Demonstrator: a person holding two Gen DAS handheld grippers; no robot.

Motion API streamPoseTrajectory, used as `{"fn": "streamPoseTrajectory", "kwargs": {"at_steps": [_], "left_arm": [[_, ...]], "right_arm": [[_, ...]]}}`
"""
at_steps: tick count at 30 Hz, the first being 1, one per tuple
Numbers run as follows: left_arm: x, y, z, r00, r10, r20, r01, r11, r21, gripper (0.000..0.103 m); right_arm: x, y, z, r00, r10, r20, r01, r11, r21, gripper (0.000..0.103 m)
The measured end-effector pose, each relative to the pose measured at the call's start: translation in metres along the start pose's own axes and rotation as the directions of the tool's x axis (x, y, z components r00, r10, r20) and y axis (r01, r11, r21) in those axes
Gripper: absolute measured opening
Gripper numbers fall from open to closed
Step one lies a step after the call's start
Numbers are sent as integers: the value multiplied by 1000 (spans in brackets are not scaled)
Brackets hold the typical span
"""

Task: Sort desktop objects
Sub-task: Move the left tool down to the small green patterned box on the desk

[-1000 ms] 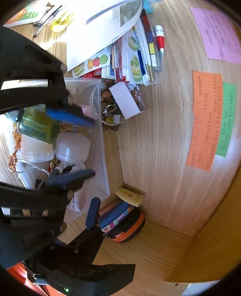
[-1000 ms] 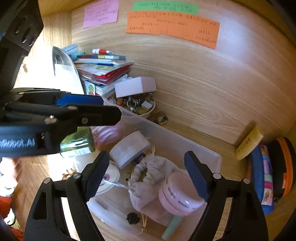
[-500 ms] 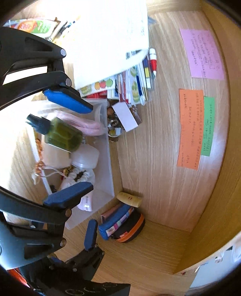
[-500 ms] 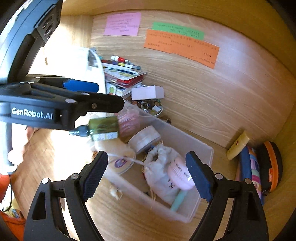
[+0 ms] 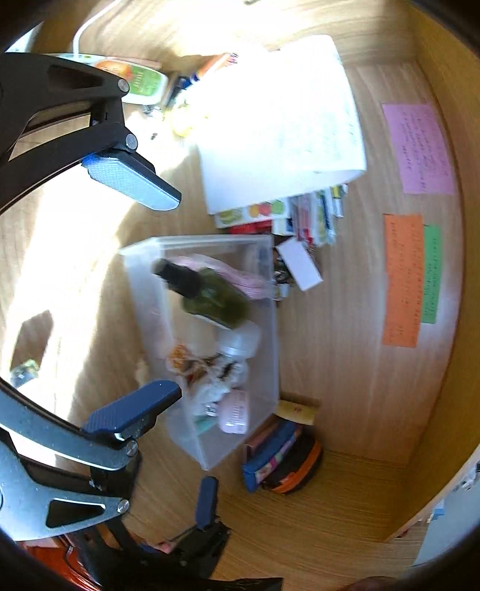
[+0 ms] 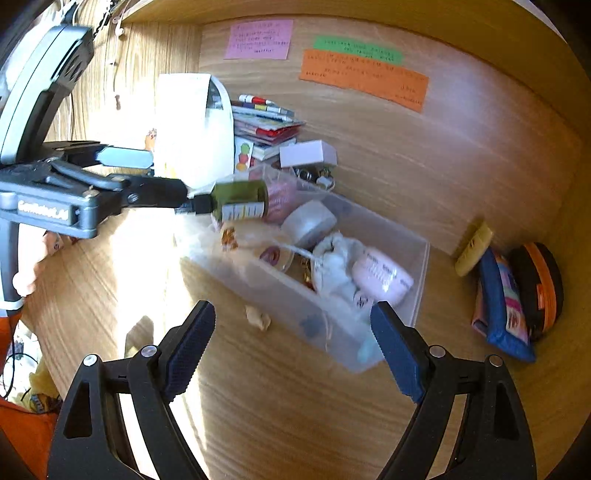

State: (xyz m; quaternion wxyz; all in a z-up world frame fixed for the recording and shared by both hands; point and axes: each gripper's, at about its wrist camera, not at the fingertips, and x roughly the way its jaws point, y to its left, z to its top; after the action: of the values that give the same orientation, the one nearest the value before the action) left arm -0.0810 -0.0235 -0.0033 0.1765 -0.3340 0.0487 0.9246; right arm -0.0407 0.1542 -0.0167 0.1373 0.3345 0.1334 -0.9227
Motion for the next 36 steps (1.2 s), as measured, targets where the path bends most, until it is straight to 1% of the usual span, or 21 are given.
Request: {"fn": "streamPoseTrajectory", "kwargs": {"at_steps": [6, 10, 15, 21, 22, 24, 25, 26, 28, 30, 33, 35, 36], "left_arm": [[-7, 2, -34, 998, 35, -43, -34, 999, 28, 94], [-12, 2, -57, 996, 7, -88, -4, 999, 43, 94], [-22, -10, -82, 993, -10, -114, 20, 996, 88, 94], [-26, -22, -102, 988, -56, -146, 75, 988, 131, 94], [-25, -24, -105, 984, -80, -157, 100, 987, 128, 93], [-19, -30, -109, 976, -114, -187, 138, 982, 125, 86], [-16, -33, -111, 972, -119, -203, 147, 980, 133, 79], [-10, -37, -112, 968, -117, -224, 152, 978, 145, 74], [-1, -42, -115, 961, -122, -246, 162, 975, 151, 73], [6, -44, -115, 957, -129, -262, 174, 972, 158, 68], [12, -47, -114, 953, -133, -272, 183, 968, 171, 63], [17, -49, -111, 951, -138, -277, 191, 966, 173, 57], [19, -49, -109, 950, -141, -277, 194, 966, 174, 56]], "right_arm": [[0, -3, -16, 1000, -16, -26, 17, 999, 35, 84], [5, -8, -25, 999, -15, -51, 18, 998, 63, 84], [10, -13, -33, 997, 0, -73, 7, 996, 89, 84], [16, -9, -36, 996, 30, -89, -21, 995, 97, 84], [17, -8, -37, 995, 32, -91, -24, 995, 94, 84], [20, -7, -36, 994, 45, -96, -36, 995, 94, 84], [22, -6, -36, 993, 54, -100, -44, 994, 98, 84], [24, -6, -36, 992, 63, -106, -53, 993, 102, 84], [30, -4, -36, 990, 79, -117, -67, 992, 111, 84], [35, -3, -35, 987, 93, -127, -78, 990, 115, 84], [41, 0, -34, 985, 107, -138, -92, 990, 110, 84], [45, 1, -31, 983, 113, -143, -98, 990, 104, 84], [48, 2, -30, 983, 114, -146, -100, 990, 102, 84]]}}
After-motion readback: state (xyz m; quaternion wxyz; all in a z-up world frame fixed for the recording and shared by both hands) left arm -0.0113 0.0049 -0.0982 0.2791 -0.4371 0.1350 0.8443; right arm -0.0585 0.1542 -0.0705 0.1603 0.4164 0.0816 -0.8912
